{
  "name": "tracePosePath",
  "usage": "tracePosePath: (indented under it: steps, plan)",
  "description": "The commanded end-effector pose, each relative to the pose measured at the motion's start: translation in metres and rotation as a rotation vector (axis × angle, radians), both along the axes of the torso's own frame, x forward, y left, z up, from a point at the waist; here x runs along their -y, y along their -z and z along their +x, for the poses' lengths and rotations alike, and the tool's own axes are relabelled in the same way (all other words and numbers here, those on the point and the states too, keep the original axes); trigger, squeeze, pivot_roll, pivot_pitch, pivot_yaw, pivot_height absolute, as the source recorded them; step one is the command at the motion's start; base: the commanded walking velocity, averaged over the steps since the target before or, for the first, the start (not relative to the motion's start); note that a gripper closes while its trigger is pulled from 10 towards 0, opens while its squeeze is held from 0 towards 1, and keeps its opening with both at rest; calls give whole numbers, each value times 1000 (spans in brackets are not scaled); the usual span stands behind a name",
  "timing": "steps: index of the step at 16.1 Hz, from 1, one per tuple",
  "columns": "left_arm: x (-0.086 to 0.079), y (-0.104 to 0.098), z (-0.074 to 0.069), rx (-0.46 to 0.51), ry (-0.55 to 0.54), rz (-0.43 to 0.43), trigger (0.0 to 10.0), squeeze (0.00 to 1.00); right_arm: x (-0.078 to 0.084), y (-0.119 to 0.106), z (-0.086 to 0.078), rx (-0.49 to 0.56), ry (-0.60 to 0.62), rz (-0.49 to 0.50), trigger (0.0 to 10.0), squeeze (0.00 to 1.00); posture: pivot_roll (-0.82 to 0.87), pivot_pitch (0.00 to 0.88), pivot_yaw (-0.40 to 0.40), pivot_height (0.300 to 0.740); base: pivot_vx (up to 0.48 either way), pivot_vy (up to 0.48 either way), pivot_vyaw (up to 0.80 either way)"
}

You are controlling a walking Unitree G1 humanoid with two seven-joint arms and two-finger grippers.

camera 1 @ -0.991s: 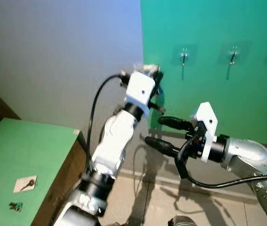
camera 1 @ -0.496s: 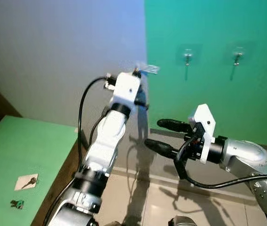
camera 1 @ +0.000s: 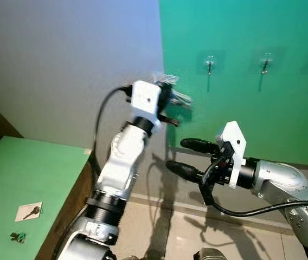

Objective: Hang keys on a hook

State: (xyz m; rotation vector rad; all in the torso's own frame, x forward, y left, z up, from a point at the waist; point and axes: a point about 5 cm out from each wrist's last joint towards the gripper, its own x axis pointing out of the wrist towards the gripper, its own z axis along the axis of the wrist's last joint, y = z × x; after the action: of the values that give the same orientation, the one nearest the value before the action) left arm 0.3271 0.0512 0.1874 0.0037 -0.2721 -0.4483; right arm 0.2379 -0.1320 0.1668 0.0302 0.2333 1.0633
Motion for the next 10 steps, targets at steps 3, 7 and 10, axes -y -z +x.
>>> tracePosePath:
  steps: [3, 7, 10]
  plan:
    - [14, -10, -10, 132, 14, 134, 0, 0, -5, 2, 3, 3, -10, 10, 10000, 0, -284, 24, 136, 736, 0, 0, 0]
    - [16, -8, -7, 163, 28, 220, 0, 0, -8, 6, 3, -3, -15, 12, 10000, 0, -289, 14, 142, 736, 0, 0, 0]
    - [21, -12, -5, 208, 23, 287, 0, 0, -8, 7, 3, 1, -16, 13, 10000, 0, -295, 6, 147, 736, 0, 0, 0]
